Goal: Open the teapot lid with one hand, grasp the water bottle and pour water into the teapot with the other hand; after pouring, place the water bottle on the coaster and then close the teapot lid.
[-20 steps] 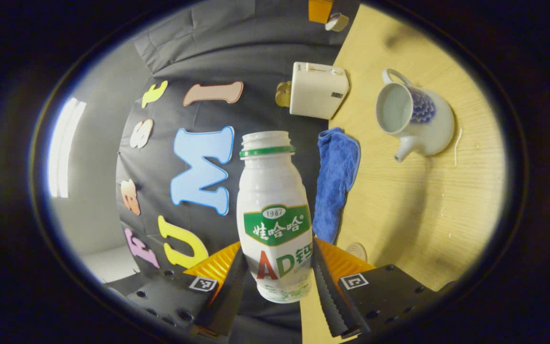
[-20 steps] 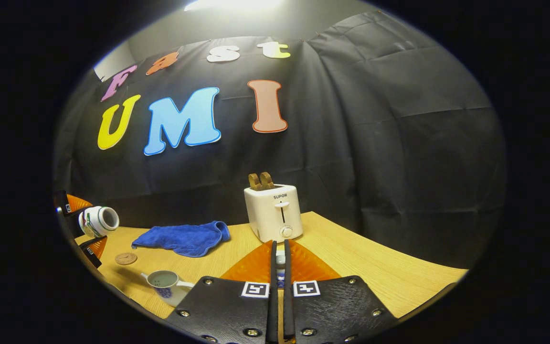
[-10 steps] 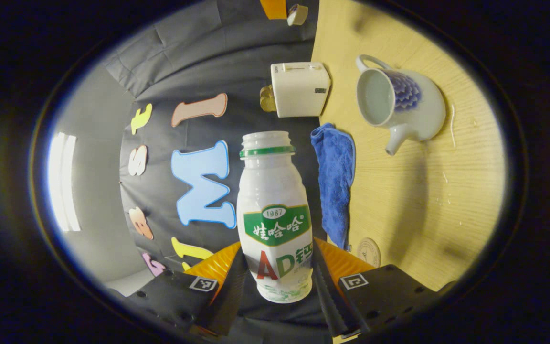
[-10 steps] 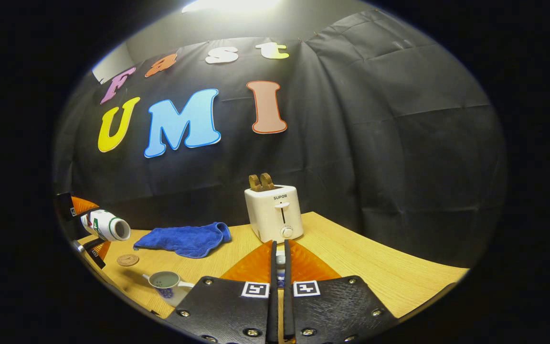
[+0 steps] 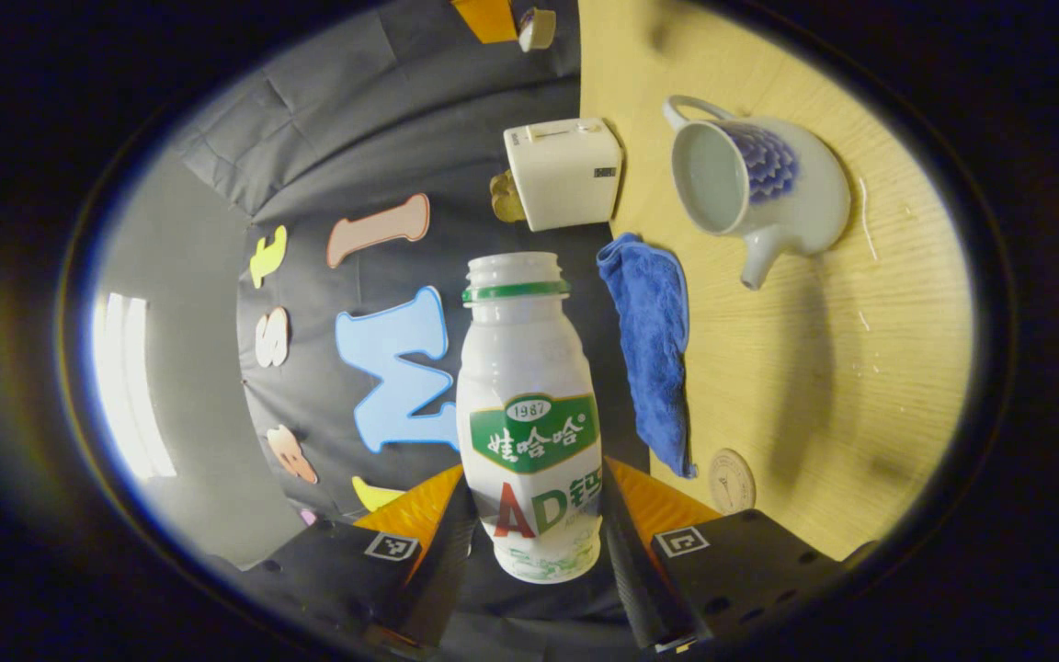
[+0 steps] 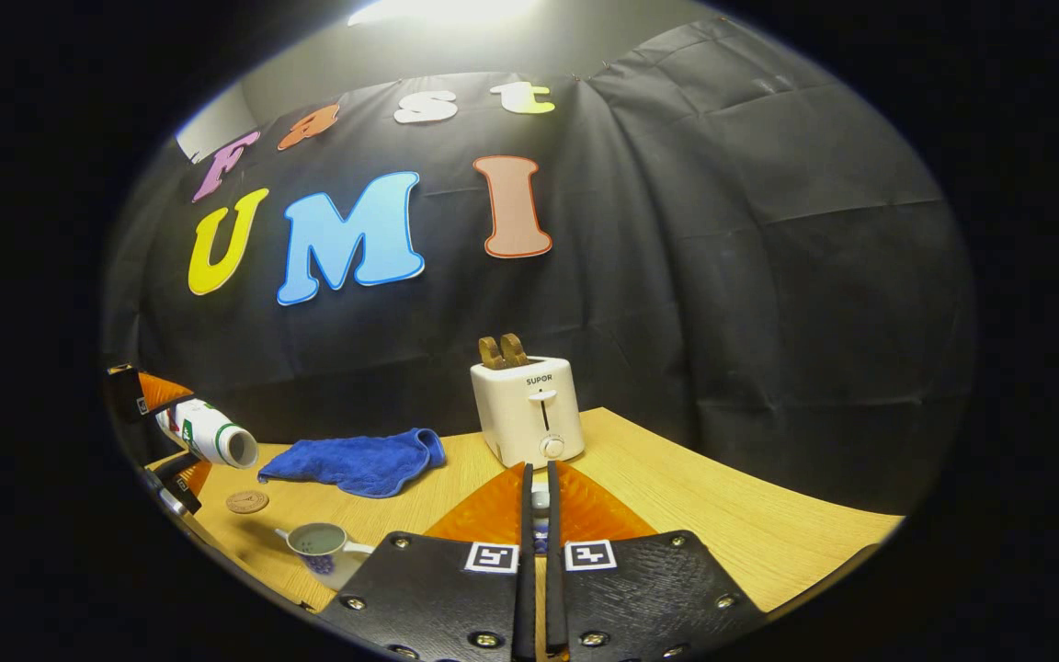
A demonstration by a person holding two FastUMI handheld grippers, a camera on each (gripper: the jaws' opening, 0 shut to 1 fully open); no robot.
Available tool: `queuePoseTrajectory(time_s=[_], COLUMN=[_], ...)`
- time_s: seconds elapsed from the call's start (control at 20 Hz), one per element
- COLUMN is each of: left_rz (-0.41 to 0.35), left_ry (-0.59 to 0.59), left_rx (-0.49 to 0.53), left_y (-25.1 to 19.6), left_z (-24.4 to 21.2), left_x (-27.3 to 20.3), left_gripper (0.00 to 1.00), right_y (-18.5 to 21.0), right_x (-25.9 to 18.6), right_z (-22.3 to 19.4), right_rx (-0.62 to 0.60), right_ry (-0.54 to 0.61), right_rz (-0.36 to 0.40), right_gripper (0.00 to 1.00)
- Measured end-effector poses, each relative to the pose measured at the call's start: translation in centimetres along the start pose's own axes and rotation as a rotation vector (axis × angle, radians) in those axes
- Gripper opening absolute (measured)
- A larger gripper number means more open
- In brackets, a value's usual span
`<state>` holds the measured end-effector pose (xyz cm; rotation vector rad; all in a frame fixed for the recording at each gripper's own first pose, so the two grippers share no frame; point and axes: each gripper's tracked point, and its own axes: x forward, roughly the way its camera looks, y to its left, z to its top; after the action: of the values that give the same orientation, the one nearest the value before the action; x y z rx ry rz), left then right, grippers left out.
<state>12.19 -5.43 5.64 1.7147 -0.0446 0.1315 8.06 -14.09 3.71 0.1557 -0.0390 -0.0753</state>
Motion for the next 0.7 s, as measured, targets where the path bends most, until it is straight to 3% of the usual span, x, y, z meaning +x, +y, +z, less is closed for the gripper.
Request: queuePoseTrajectory(time_s=[0.15, 0.2, 0.35, 0.4, 0.45, 0.7], left_rz=[0.004, 0.005, 0.006, 0.005, 0.006, 0.017], left_ry=[-0.002, -0.003, -0.004, -0.004, -0.004, -0.008], left_rx=[0.026, 0.031, 0.039, 0.039, 0.042, 0.056], left_y=[0.22, 0.18, 0.19, 0.34, 0.32, 0.69], left_z=[0.29, 0.32, 0.54, 0.47, 0.50, 0.73], left_x=[0.07, 0.14, 0.09, 0.11, 0.14, 0.07], left_gripper=[0.78, 0.84, 0.84, 0.78, 0.84, 0.78], right_y=[0.05, 0.06, -0.04, -0.04, -0.04, 0.07], right_x=[0.04, 0.01, 0.05, 0.10, 0.11, 0.08], right_z=[-0.20, -0.13, -0.17, -0.16, -0.19, -0.22], right_rx=[0.001, 0.001, 0.004, 0.005, 0.006, 0.007], right_ry=[0.005, 0.004, 0.004, 0.004, 0.004, 0.006], right_rz=[0.003, 0.004, 0.004, 0.004, 0.004, 0.007], right_gripper=[0.04, 0.04, 0.04, 0.04, 0.04, 0.04])
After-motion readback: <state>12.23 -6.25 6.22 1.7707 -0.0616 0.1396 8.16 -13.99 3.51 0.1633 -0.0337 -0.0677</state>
